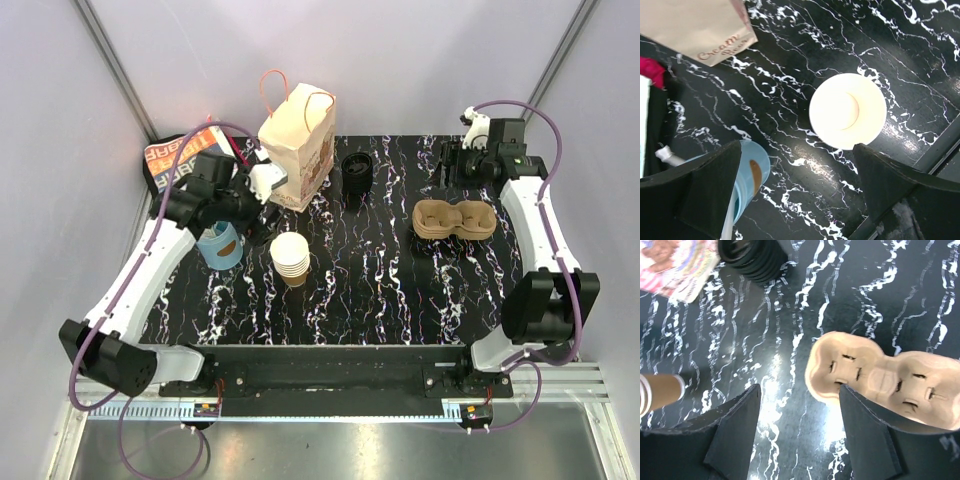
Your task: Pack the takeout coffee
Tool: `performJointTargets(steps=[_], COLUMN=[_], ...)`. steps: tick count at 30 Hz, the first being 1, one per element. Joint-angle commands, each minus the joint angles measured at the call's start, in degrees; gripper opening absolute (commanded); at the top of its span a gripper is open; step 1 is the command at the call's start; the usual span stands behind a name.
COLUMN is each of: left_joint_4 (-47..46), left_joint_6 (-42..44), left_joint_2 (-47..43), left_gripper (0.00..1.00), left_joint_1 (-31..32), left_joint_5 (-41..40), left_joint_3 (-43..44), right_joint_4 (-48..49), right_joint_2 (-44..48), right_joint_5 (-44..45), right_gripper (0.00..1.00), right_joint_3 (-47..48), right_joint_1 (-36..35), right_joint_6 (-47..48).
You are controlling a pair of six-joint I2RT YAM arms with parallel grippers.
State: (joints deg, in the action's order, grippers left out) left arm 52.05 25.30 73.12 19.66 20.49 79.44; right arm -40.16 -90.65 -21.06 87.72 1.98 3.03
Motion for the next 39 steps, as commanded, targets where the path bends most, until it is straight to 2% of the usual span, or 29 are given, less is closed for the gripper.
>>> performJointTargets(steps=[1, 8, 23, 39], left_joint_4=[-4.32, -5.03, -6.35, -8.02], left_joint_6=[0.19, 0.19, 1.77, 2.39], left_joint_2=[2.45, 7.12, 12.3, 18.81], left_gripper=[0.99, 0.99, 0.97, 0.83], left_joint_1=[2.92, 6.09, 6.36, 6.62], left_joint_5=[-3.7, -6.08, -8.18, -12.84], left_joint_3=[-0.25, -0.78, -2.45, -2.71], right_joint_4=[-1.59, -1.59, -2.02, -1.32], right_joint_2=[4.87, 7.33, 10.67, 12.25], right_joint_5=[-3.9, -5.92, -6.45, -6.45], right_gripper=[0.71, 0.71, 0.71, 0.72], right_joint_3=[0.17, -1.06, -3.61, -5.19], right_joint_1=[-0.22, -0.31, -1.63, -3.21], right_joint_6=[2.95, 2.69, 4.97, 4.97])
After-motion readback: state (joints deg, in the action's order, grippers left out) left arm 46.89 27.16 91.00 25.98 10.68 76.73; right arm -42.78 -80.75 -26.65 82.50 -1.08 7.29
